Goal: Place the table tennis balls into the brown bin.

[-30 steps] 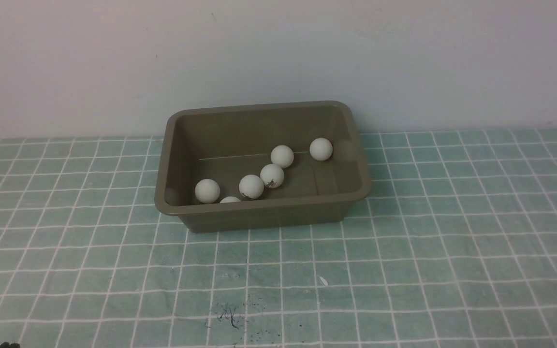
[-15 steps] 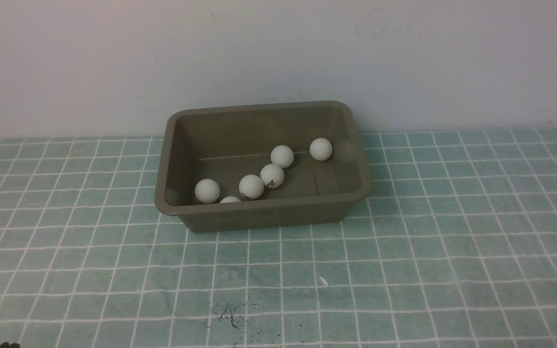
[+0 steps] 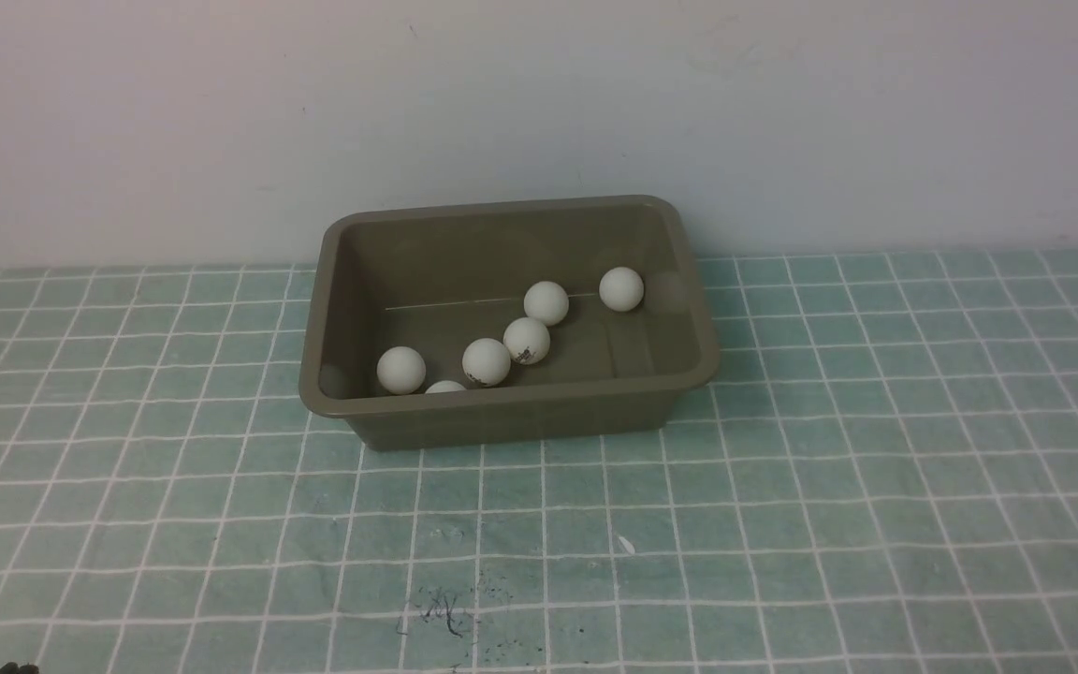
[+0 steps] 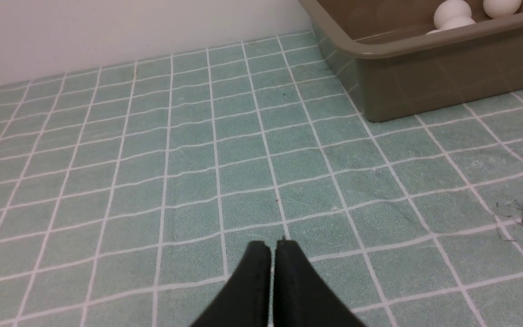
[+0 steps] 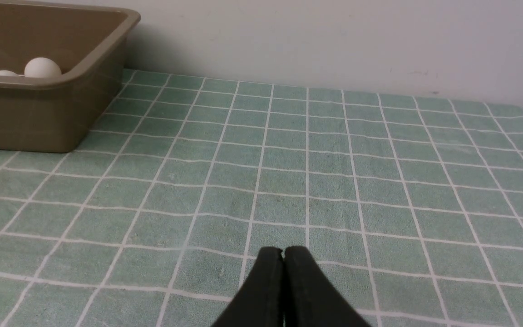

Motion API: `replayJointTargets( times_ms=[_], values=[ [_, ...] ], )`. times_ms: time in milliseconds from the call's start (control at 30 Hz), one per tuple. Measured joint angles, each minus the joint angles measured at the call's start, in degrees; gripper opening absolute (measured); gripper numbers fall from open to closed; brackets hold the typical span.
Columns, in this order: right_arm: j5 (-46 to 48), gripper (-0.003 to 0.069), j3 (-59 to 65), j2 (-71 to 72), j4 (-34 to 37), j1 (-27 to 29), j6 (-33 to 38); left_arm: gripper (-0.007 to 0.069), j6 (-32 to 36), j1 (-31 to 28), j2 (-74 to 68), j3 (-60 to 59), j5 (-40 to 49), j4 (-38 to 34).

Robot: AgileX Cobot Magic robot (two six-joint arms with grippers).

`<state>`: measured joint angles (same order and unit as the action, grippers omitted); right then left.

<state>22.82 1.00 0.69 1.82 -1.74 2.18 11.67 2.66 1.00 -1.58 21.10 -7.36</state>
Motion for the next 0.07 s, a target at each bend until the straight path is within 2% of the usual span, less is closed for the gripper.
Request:
replayJointTargets(
  times_ms=[67],
  values=[
    [0.0,-0.0015,0.0,0.0,0.0,0.0,0.0,-0.0005,0.0,0.0,0.0,0.0,0.0,0.0]
  ],
)
